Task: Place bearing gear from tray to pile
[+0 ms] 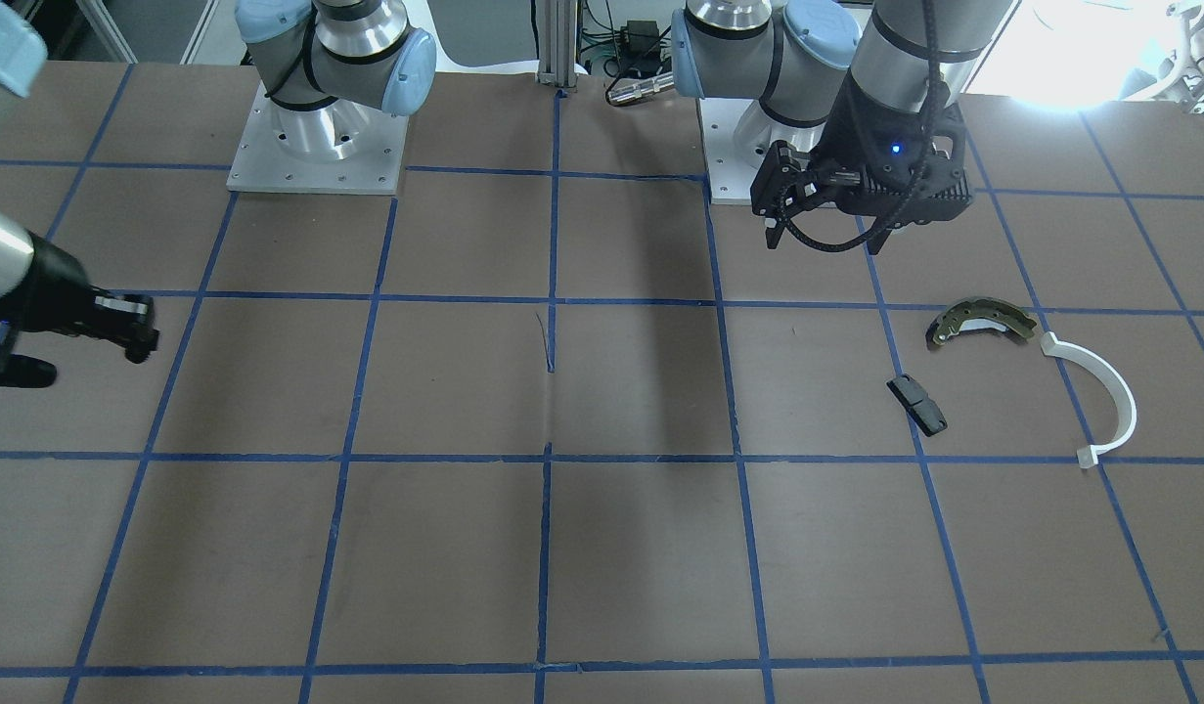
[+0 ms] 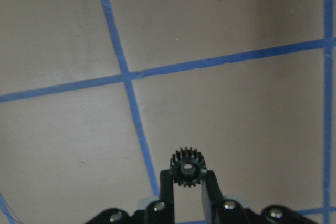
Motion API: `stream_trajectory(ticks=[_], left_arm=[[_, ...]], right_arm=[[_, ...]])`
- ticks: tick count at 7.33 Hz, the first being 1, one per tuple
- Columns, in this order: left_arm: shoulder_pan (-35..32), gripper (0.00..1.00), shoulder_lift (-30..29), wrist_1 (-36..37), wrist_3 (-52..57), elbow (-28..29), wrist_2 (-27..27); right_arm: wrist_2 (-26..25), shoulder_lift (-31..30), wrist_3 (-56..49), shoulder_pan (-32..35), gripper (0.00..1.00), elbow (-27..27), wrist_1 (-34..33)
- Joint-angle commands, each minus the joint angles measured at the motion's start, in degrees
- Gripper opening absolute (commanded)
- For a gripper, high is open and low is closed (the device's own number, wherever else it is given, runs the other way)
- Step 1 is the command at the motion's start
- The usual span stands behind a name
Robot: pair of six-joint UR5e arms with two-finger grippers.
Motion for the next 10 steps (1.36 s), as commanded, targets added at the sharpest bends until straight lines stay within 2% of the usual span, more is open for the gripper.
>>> stream_trajectory(ticks=[1, 2, 4, 5, 6, 7, 8, 10], left_arm=[[0.00, 1.00, 0.11, 0.01, 0.03, 0.03, 0.07], [0.00, 1.00, 0.20, 0.01, 0.12, 0.03, -0.02], [0.00, 1.00, 0.28, -0.08, 0.12, -0.06, 0.07], [0.00, 1.00, 0.28, -0.08, 0.12, -0.15, 0.07], [0.09, 1.00, 0.28, -0.08, 0.12, -0.06, 0.07], [0.09, 1.00, 0.37, -0.08, 0.12, -0.06, 0.16], [0.00, 1.00, 0.37, -0.08, 0.12, -0.15, 0.16], [0.09, 1.00, 0.37, -0.08, 0.21, -0.15, 0.16]], right_arm=[[2.31, 5.77, 23.83, 12.25, 0.11, 2.01, -17.22], [2.22, 7.63, 34.91, 17.61, 0.06, 1.84, -21.13], [3.01, 10.10, 50.41, 23.70, 0.06, 1.75, -25.88], [4.14, 12.81, 58.41, 25.29, 0.05, 1.75, -30.70], [4.16, 15.10, 61.10, 25.48, 0.06, 1.66, -34.05], [4.16, 15.56, 61.56, 25.49, 0.41, 1.66, -34.96], [3.98, 15.65, 61.91, 25.49, 0.99, 1.83, -34.71], [3.11, 15.13, 57.12, 24.09, 1.00, 1.66, -34.09]])
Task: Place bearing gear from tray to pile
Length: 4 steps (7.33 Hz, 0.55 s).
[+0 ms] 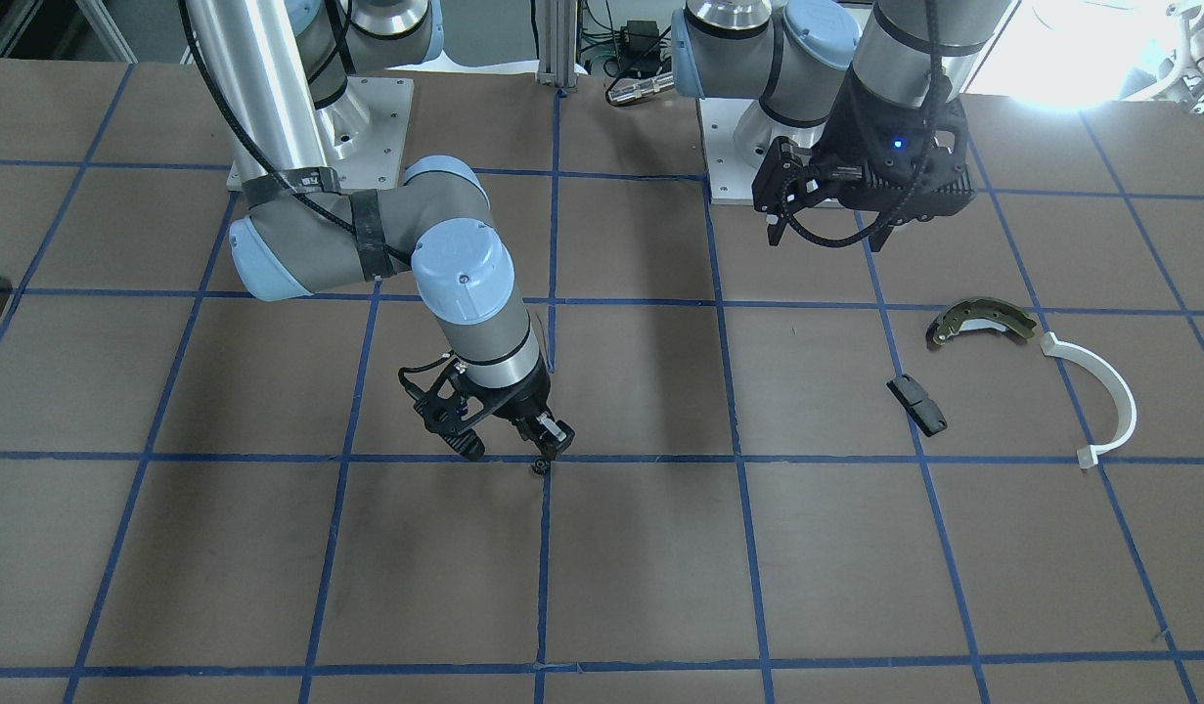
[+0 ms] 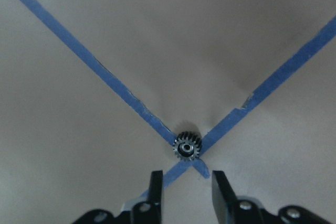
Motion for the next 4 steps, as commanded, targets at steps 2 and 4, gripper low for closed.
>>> stream_trajectory(ticks=[2, 4], left_arm=[[-0.06, 1.00, -1.45, 0.09, -0.14, 0.99, -0.14], [-0.67, 1.00, -6.69, 6.98, -3.03, 0.92, -2.07]], right_arm=[[-3.56, -3.66, -24.17, -8.96, 1.00, 0.52, 9.30], [-8.46, -11.74, -50.87, -19.14, 0.95, 0.78, 23.37]])
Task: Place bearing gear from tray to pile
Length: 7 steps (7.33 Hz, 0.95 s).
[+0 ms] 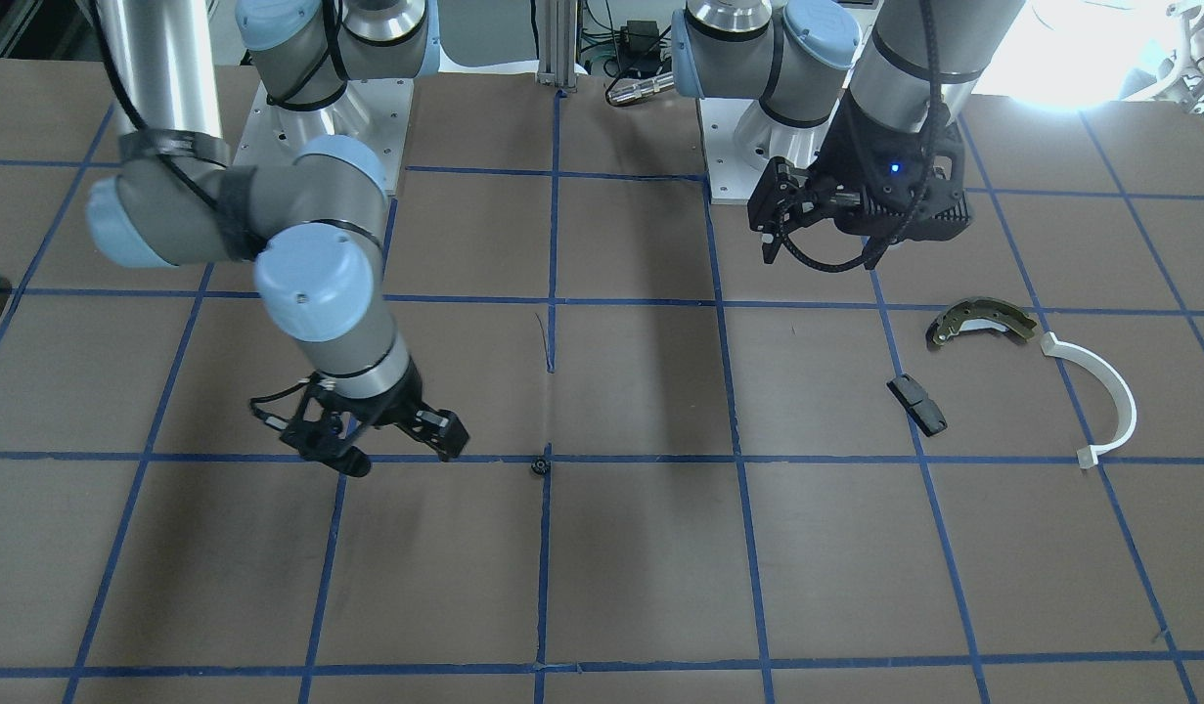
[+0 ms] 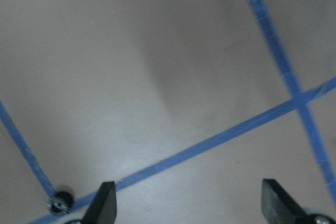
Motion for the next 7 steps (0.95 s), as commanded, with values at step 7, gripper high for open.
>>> stream_trajectory(ticks=[7], left_arm=[[-22.27, 0.96, -28.15, 24.69, -19.49, 4.00, 0.59]], right_arm=[[-3.77, -9.63, -105.85, -45.57, 0.95, -0.05, 10.94]])
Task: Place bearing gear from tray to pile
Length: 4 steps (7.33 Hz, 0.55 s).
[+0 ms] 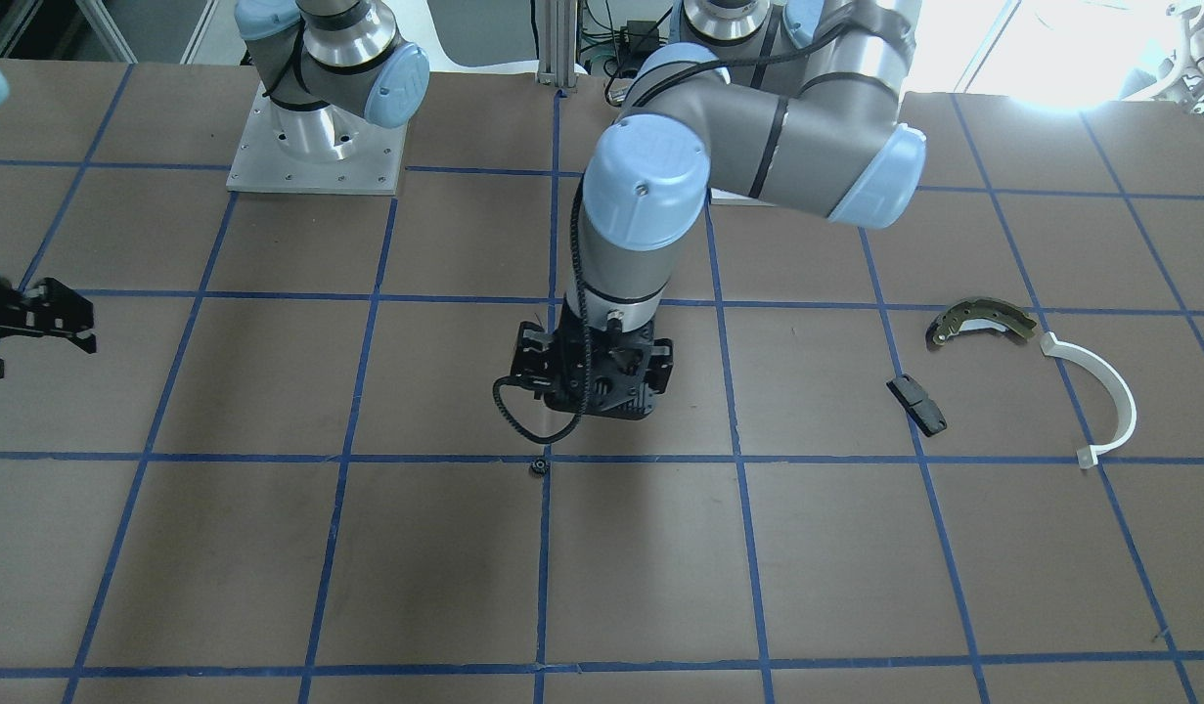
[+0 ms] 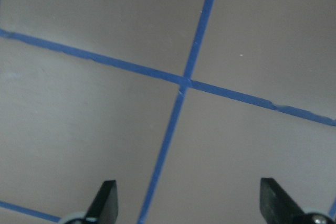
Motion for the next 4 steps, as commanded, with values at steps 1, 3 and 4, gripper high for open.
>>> stream_trajectory(ticks=[1, 3, 4], left_arm=[[-2.00, 0.95, -6.30, 4.44, -2.56, 0.06, 3.99], [-2.35, 0.90, -9.82, 6.21, -5.82, -0.12, 3.91], [-3.04, 0.87, -10.79, 6.30, -6.08, -0.11, 4.08]], right_arm=[[-0.08, 1.14, -24.61, -8.81, 0.93, 0.29, -2.36], [1.59, 7.70, -47.55, -17.69, 0.89, -0.23, -8.99], [3.51, 11.74, -54.53, -20.42, 0.87, -0.49, -13.05]])
